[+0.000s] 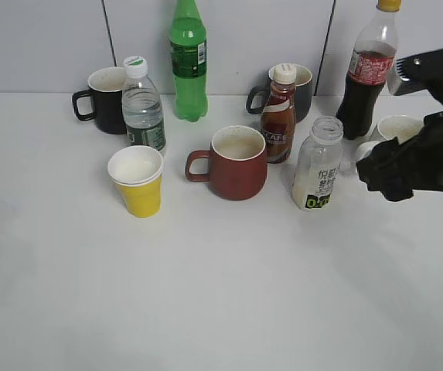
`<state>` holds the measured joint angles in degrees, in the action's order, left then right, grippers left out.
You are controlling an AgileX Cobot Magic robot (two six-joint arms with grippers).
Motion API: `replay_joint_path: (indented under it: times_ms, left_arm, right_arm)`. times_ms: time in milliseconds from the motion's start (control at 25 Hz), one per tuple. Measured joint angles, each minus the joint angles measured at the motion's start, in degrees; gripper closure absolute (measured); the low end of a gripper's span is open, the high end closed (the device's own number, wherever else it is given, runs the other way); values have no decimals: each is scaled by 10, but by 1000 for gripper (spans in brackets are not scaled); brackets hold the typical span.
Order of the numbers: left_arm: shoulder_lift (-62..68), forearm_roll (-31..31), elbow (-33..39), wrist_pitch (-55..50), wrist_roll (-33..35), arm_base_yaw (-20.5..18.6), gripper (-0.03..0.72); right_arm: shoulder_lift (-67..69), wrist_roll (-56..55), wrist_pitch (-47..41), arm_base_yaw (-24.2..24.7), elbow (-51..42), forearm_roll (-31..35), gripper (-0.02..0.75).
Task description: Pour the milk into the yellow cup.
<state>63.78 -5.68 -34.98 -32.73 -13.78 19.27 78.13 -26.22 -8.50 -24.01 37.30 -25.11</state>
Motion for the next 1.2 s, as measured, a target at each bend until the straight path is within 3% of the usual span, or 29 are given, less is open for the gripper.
replay_joint_path:
  times_ms: [160,440,560,760,960,1200]
  left_arm:
    - [-89,13,-54,-123,0,0,125]
    - [-293,28,-74,-300,13,0,125]
    - [-373,29,-71,-355,48,0,125]
    - [-500,30,-15,-357,62,0,128]
    - [-580,46,30,-299,99,0,161]
    - [-588,46,43,-278,110,0,194]
  right_arm:
    - [-73,34,-102,-48,0,38,269]
    - [-210,245,-315,-70,1,251,290]
    - [-280,267,-396,-70,1,272,290]
    - [-402,317,-484,-70,1,281,290]
    - [-508,341,-530,-70,1,282,291]
    - [-608,343,-559,-70,-50,285,291]
